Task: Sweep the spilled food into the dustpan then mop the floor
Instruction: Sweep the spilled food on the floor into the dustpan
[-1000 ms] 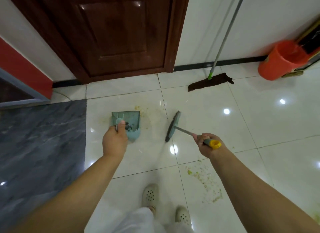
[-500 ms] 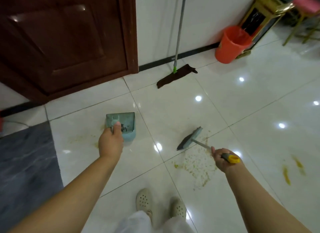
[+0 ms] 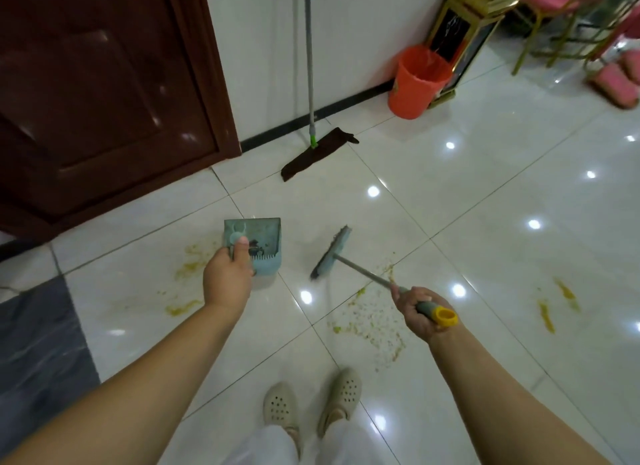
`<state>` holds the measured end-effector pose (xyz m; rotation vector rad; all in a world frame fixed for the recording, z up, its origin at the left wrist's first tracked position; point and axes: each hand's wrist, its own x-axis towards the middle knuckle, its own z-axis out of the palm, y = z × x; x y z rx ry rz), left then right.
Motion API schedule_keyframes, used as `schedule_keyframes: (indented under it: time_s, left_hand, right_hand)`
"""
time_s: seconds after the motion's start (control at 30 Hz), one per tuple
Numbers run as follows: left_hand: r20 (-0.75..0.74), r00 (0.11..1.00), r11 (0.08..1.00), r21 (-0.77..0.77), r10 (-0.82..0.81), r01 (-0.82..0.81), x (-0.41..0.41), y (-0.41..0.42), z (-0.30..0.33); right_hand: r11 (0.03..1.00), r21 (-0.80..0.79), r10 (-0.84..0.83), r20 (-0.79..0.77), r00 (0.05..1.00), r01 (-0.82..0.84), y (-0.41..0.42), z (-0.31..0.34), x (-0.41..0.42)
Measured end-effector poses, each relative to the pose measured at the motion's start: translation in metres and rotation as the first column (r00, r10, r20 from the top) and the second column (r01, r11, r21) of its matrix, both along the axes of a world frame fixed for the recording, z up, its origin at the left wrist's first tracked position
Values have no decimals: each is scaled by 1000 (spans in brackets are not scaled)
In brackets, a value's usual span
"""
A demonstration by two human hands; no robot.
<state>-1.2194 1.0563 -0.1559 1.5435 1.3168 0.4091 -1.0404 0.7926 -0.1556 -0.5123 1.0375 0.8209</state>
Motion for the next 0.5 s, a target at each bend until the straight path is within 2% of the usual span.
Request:
schedule_keyframes:
  time_s: [0.27, 0.4, 0.5]
  left_hand:
    - [-7, 1000, 1000, 20, -18, 18, 37, -16, -4]
    - [-19, 1000, 1000, 13, -5, 5, 62, -28, -12]
    - [-7, 1000, 1000, 0, 17, -17, 83, -39, -19]
  right_hand:
    - [997, 33, 64, 3, 998, -64, 58, -35, 54]
    - [998, 55, -12, -29, 999, 14, 64, -48, 89]
    - [987, 64, -144, -82, 986, 149, 51, -53, 118]
